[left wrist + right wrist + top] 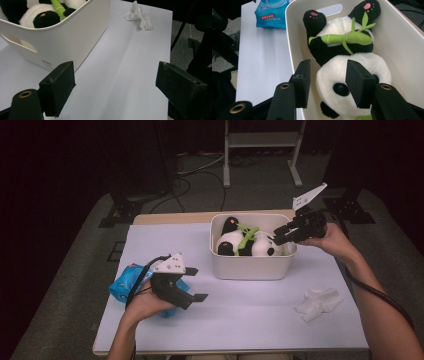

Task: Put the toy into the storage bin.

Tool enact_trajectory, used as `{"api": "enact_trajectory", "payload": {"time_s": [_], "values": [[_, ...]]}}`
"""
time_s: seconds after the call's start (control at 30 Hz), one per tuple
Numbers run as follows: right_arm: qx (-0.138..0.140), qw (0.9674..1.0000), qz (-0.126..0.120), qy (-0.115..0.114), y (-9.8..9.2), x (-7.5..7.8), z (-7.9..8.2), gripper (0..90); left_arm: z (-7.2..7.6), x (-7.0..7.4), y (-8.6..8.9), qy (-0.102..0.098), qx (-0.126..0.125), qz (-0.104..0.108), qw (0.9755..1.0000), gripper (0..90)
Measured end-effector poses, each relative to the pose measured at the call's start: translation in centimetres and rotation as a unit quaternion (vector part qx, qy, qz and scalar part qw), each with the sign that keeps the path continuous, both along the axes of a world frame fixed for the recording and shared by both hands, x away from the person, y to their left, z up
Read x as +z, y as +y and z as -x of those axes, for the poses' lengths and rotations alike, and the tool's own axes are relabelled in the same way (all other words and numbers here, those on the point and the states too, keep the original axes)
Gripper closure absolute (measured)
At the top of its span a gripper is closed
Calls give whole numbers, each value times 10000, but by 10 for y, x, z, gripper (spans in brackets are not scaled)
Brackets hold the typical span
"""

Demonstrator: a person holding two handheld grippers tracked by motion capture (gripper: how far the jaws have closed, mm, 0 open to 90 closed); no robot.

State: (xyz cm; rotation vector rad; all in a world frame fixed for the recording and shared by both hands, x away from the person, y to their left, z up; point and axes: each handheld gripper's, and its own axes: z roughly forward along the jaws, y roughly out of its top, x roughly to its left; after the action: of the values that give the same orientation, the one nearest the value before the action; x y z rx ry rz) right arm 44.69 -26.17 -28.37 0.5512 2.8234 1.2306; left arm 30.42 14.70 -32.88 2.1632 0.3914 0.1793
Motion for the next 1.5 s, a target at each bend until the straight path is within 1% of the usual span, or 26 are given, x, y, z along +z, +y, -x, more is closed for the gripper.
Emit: {"api": "enact_trajectory", "payload": {"time_s": [0.2,0.43,0.97,1.23,1.5], "values": [[-35,10000,-4,-20,-5,0,3,538,1,1,1,-24,5,3,10000,148],[-93,10000,-23,-15,-10,0,8,536,1,-1,1,5,5,-5,10000,148],[-226,9997,-95,-15,-25,-5,21,529,0,-2,-1,-21,4,10,10000,149],[-278,9995,-133,-40,-33,-7,29,527,0,-3,-3,-3,3,-11,10000,148],[-355,9992,-182,-24,-43,-13,37,524,-1,-6,-4,20,32,8,10000,149]]}}
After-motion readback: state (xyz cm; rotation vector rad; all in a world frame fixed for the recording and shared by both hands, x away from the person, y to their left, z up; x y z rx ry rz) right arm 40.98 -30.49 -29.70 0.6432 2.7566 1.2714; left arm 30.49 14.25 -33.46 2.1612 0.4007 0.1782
